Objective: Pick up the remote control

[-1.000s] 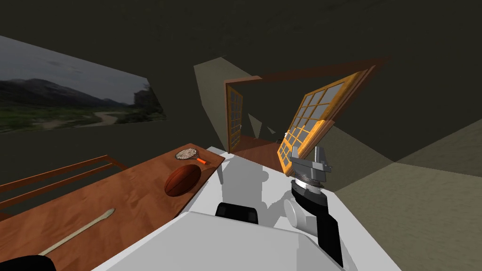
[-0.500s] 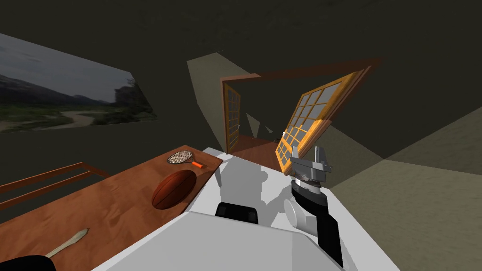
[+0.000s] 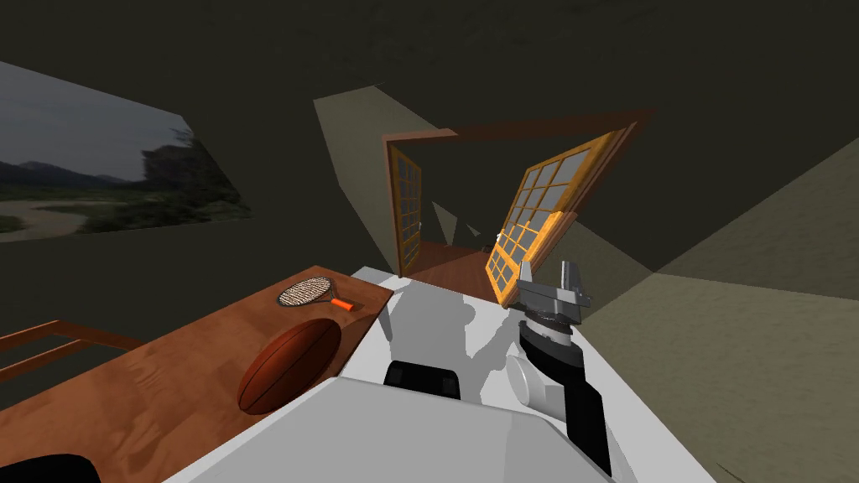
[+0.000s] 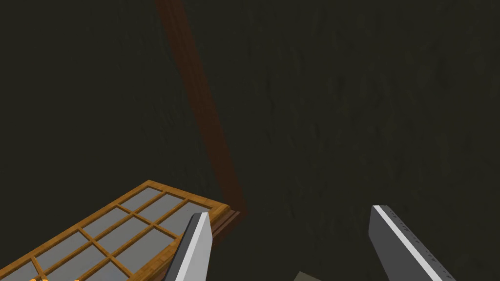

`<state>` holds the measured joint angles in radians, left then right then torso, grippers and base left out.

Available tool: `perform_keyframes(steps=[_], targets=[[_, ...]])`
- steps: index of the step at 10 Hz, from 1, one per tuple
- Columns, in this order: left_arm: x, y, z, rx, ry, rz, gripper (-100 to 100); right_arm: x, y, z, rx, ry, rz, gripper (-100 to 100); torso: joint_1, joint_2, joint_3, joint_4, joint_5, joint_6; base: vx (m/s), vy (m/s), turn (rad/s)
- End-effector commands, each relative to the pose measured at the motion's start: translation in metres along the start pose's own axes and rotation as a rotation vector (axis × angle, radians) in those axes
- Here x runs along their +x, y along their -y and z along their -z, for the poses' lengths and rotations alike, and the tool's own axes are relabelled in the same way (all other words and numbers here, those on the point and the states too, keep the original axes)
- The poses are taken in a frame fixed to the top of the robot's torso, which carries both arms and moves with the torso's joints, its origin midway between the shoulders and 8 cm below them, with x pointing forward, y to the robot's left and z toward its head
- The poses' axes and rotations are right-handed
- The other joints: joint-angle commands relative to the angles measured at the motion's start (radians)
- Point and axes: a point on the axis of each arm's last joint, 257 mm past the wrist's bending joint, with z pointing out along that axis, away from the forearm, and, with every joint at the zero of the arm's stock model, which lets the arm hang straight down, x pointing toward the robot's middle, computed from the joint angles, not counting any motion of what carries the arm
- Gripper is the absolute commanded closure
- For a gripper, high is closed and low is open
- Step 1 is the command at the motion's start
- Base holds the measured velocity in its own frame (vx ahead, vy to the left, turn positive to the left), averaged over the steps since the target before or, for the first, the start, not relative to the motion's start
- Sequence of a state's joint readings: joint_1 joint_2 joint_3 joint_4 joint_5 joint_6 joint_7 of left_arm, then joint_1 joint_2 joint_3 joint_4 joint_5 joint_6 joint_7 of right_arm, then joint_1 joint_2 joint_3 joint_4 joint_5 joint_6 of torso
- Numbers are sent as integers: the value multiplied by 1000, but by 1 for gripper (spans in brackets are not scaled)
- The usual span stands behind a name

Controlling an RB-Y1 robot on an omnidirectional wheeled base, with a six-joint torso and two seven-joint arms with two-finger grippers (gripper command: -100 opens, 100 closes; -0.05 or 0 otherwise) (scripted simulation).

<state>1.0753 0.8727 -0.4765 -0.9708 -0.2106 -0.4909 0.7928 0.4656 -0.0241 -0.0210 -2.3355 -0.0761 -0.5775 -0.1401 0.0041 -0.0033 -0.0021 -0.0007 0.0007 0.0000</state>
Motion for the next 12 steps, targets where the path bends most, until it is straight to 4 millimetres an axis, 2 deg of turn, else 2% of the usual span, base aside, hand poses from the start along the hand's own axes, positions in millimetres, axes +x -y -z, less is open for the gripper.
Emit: perform_keyframes(steps=[1,5,6,7,8,11,12], targets=[[-20,-12,9,-46,20,6,-100,0,0,0,0,0,0,0,0,0,0,0,0,0,41,107,-114],[-53,-9,11,-90,60,10,-100,0,0,0,0,0,0,0,1,3,2,1,1,0,3,116,-83],[-50,-10,12,-85,54,7,-100,0,0,0,0,0,0,0,1,3,2,1,1,0,-2,54,-28],[-51,-10,12,-86,56,9,0,0,0,0,0,0,0,0,-2,4,2,1,0,-1,0,11,1],[-43,-11,1,-86,56,10,-100,0,0,0,0,0,0,0,-5,4,2,1,-1,-1,2,34,-3],[-29,-13,-15,-87,55,10,-100,0,0,0,0,0,0,0,-3,4,2,1,0,-1,4,61,-4],[-33,-11,-11,-86,55,11,-100,0,0,0,0,0,0,0,-3,3,2,1,0,-1,4,21,-2]])
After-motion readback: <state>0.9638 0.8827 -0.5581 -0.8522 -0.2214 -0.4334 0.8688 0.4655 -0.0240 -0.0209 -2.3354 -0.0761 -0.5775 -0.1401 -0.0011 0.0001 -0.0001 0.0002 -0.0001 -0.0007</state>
